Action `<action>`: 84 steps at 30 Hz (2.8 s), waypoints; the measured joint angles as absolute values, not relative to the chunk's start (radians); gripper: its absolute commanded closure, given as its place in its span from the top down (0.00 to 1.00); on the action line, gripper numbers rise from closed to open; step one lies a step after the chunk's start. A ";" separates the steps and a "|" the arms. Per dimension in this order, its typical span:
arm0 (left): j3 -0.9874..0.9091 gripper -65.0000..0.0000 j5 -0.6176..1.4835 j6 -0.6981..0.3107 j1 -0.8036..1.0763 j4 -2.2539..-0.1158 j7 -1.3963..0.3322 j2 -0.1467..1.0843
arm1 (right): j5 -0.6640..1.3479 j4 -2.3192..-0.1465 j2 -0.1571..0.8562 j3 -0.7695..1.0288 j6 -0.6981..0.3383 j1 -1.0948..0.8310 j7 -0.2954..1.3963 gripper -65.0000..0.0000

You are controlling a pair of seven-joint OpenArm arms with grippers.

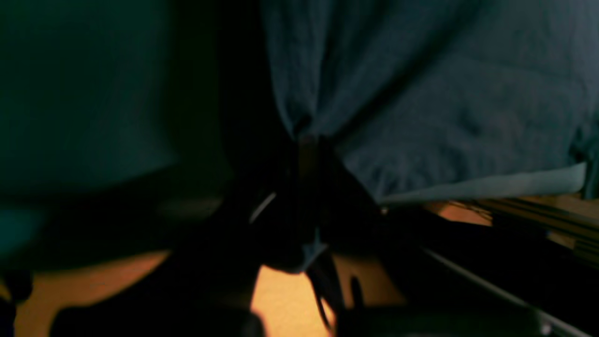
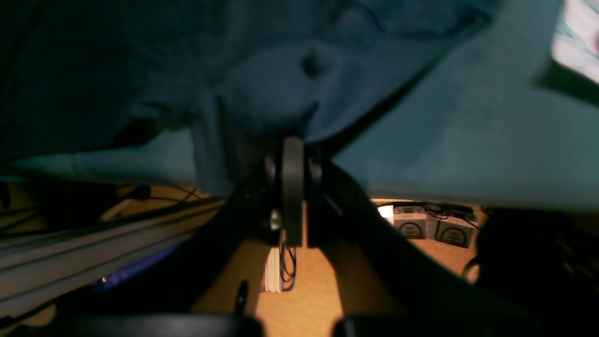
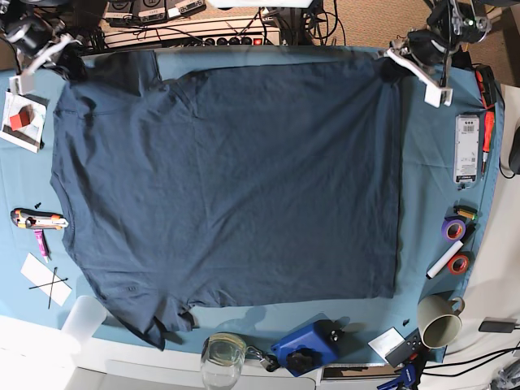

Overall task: Fold the T-shirt properly
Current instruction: 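Lift the shoulder edge with both grippers and fold it over the shirt body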

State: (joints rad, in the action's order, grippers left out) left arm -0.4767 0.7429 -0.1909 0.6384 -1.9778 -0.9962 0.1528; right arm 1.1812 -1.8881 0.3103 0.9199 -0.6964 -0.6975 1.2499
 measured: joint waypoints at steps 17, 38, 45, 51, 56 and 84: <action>-0.669 0.00 0.866 -0.240 0.693 -2.018 -1.047 0.153 | 1.336 -1.891 0.310 1.015 -0.697 -0.738 1.346 0.00; -0.669 0.00 0.812 -0.233 0.566 -2.018 -0.934 0.179 | 0.971 -1.891 0.329 0.861 -0.701 -0.519 1.161 0.00; -0.669 0.00 0.789 -0.233 0.530 -2.015 -0.910 0.178 | 0.799 -1.891 0.329 0.729 -0.681 -0.412 1.121 0.00; -0.669 0.00 0.782 -0.236 0.508 -2.012 -0.905 0.178 | 0.625 -1.889 0.326 0.665 -0.596 -0.379 1.060 0.00; -0.663 0.00 0.783 -0.237 0.506 -2.011 -0.904 0.178 | 0.595 -1.889 0.326 0.669 -0.588 -0.340 1.020 0.00; -0.447 0.00 0.467 -0.165 0.125 -1.694 -0.784 0.206 | 0.434 -1.393 0.327 0.548 -0.621 0.084 0.931 0.00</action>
